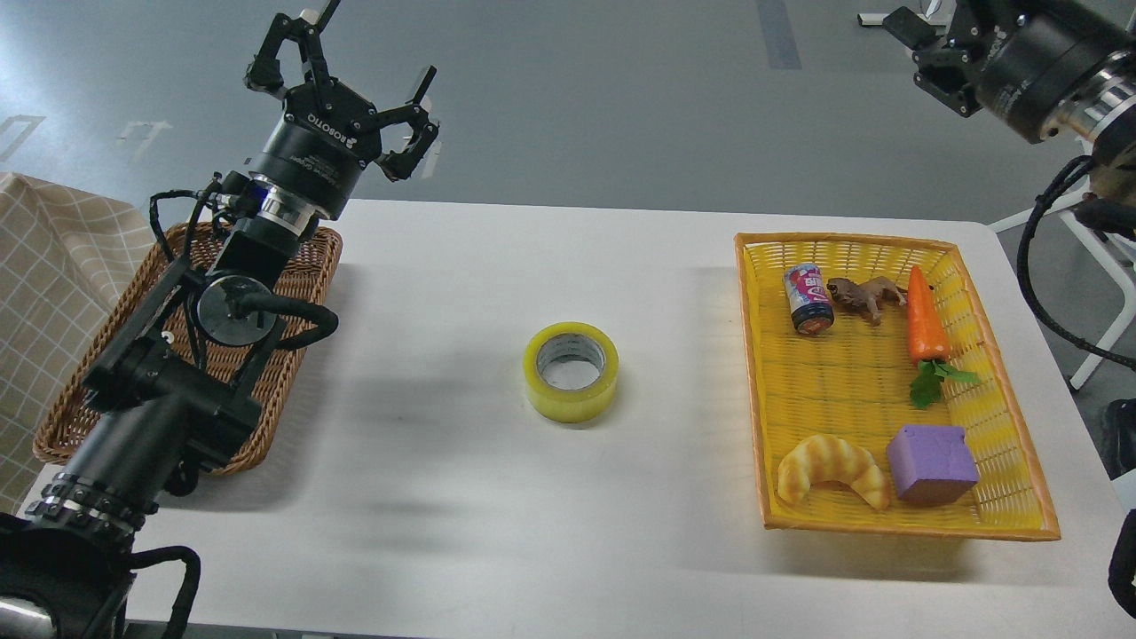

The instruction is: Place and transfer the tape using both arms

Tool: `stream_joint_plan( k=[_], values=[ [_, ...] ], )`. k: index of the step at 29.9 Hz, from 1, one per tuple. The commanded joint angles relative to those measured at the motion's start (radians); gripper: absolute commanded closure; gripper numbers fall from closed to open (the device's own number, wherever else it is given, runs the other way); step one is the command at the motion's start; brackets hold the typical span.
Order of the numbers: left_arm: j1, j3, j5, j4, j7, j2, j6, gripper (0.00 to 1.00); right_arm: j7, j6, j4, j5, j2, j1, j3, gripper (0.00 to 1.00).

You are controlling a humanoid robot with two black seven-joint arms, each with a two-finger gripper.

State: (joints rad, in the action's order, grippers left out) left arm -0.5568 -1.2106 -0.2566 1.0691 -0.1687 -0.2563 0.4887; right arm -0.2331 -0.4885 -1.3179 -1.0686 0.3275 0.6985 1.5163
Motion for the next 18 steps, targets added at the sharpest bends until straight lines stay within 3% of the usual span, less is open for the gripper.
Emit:
stream_joint_plan(
  k=[1,11,18],
  values=[
    [0.000,0.000,-0.001,0.000,0.002,0.000,0.000,0.02,0.000,0.000,0.011,0.061,-0.010,-0.020,0.059,0.00],
    [0.000,-0.001,-0.006,0.000,0.002,-0.001,0.000,0.02,-0.003,0.000,0.046,0.104,-0.174,-0.046,0.245,0.00],
    [-0.002,-0.001,-0.007,-0.001,0.003,-0.003,0.000,0.02,-0.011,0.000,0.107,0.203,-0.208,-0.066,0.252,0.00]
  ],
)
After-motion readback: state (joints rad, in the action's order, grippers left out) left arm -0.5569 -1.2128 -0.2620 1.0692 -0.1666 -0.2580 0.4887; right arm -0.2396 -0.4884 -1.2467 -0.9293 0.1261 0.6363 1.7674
